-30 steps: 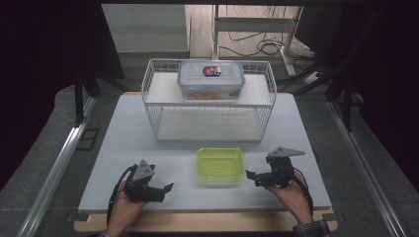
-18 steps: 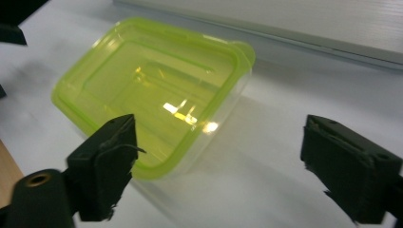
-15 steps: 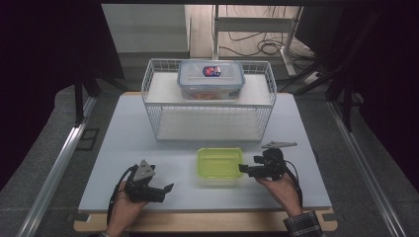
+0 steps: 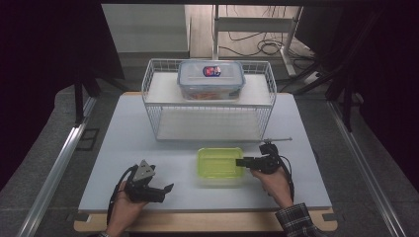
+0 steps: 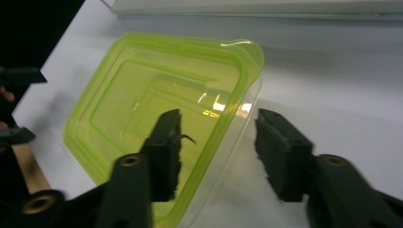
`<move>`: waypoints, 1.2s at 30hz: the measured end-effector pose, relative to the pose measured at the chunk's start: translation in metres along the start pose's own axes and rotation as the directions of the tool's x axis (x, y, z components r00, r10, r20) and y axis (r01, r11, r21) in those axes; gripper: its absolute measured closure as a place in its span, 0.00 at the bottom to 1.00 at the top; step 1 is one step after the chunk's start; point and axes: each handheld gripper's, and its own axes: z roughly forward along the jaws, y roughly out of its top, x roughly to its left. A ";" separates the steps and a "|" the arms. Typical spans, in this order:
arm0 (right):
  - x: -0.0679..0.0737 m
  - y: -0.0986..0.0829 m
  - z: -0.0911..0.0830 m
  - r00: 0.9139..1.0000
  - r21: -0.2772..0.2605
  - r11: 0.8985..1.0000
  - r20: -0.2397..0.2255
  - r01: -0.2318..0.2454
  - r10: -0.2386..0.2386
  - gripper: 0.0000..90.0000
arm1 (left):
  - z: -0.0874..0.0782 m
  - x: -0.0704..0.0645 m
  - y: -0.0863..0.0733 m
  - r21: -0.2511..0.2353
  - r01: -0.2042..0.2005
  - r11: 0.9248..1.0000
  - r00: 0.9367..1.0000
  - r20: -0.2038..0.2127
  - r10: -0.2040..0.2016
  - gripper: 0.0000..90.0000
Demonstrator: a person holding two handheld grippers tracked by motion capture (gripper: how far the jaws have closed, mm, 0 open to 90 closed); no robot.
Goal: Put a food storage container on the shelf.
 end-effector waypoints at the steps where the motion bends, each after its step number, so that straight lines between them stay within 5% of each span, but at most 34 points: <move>1: -0.001 0.001 0.001 1.000 0.006 1.000 -0.007 -0.015 0.015 0.67 | 0.000 0.000 0.000 0.000 0.000 1.000 1.000 0.000 0.000 0.08; 7: -0.010 0.003 0.004 0.991 0.022 0.994 -0.069 -0.111 0.112 0.80 | 0.000 0.000 0.000 -0.001 -0.001 1.000 1.000 -0.001 0.001 0.08; 8: -0.011 0.004 0.003 0.988 0.027 0.991 -0.081 -0.133 0.135 0.82 | 0.000 0.000 0.000 0.000 -0.001 1.000 1.000 -0.001 0.001 0.08; 9: -0.013 0.004 0.004 0.972 0.041 0.983 -0.146 -0.178 0.182 0.88 | 0.000 0.000 0.000 0.000 -0.002 1.000 1.000 -0.002 0.002 0.08; 22: -0.009 0.006 0.001 0.974 0.024 0.988 -0.166 -0.156 0.157 0.89 | -0.001 0.001 0.000 -0.006 0.003 1.000 1.000 -0.006 -0.003 0.08; 36: 0.008 0.021 -0.032 0.964 -0.060 0.987 -0.231 -0.149 0.131 0.89 | -0.001 0.002 -0.001 -0.005 0.010 1.000 1.000 -0.004 -0.010 0.08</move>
